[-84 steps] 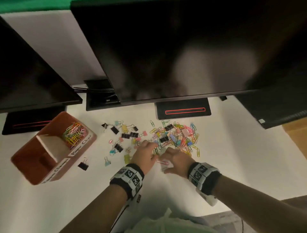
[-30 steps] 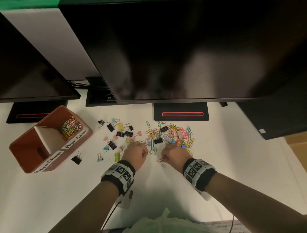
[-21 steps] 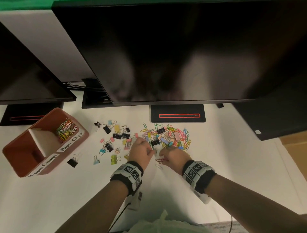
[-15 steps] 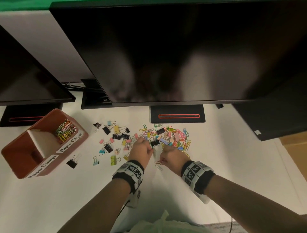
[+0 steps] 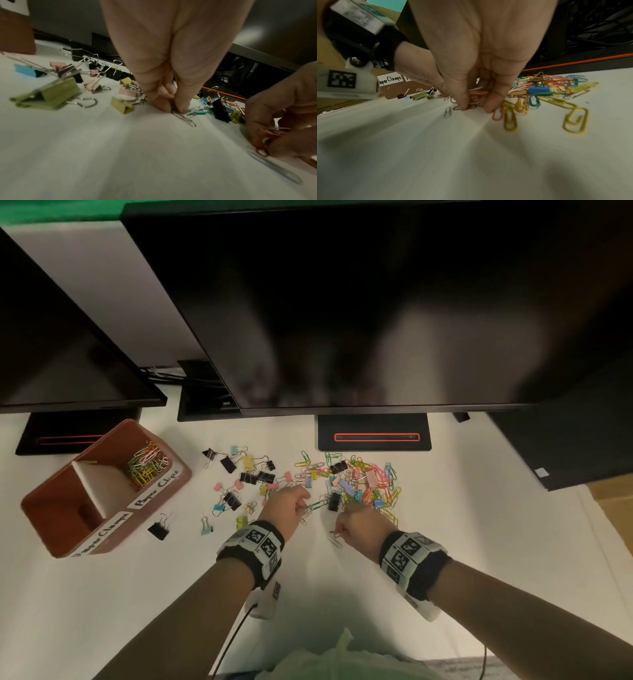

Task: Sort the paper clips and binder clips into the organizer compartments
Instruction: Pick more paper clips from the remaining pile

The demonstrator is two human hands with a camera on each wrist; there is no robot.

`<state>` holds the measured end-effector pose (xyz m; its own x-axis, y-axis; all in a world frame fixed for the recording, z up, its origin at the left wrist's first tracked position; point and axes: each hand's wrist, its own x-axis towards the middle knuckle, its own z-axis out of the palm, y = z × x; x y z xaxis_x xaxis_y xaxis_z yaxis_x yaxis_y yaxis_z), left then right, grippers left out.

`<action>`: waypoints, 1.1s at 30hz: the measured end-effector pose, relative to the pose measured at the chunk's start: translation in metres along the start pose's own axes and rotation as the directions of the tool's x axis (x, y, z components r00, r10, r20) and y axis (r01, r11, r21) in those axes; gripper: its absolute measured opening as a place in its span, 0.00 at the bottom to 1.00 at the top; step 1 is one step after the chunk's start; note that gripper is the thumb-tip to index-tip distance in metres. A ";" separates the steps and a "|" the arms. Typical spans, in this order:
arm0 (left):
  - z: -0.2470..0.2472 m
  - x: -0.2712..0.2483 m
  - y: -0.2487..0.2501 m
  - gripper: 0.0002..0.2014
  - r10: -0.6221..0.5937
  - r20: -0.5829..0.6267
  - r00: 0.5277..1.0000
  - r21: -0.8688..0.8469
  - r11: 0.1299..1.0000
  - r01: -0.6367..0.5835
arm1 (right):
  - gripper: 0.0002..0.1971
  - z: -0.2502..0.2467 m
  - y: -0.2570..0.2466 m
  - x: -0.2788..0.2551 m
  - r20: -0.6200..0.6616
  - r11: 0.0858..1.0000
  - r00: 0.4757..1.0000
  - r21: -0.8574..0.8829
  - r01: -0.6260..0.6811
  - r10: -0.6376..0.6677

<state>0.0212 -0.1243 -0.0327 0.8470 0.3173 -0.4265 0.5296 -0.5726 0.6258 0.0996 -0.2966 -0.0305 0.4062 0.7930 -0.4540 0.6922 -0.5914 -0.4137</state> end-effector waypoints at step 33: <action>-0.009 0.004 -0.001 0.08 0.079 0.069 0.995 0.215 0.972 -0.092 | 0.08 0.003 -0.025 0.007 0.089 0.999 0.996 -0.027 0.021 -0.019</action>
<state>0.0240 -0.1153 -0.0288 0.8810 0.2185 -0.4197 0.4272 -0.7486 0.5070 0.0834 -0.2762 -0.0256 0.3384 0.7879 -0.5145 0.7165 -0.5702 -0.4020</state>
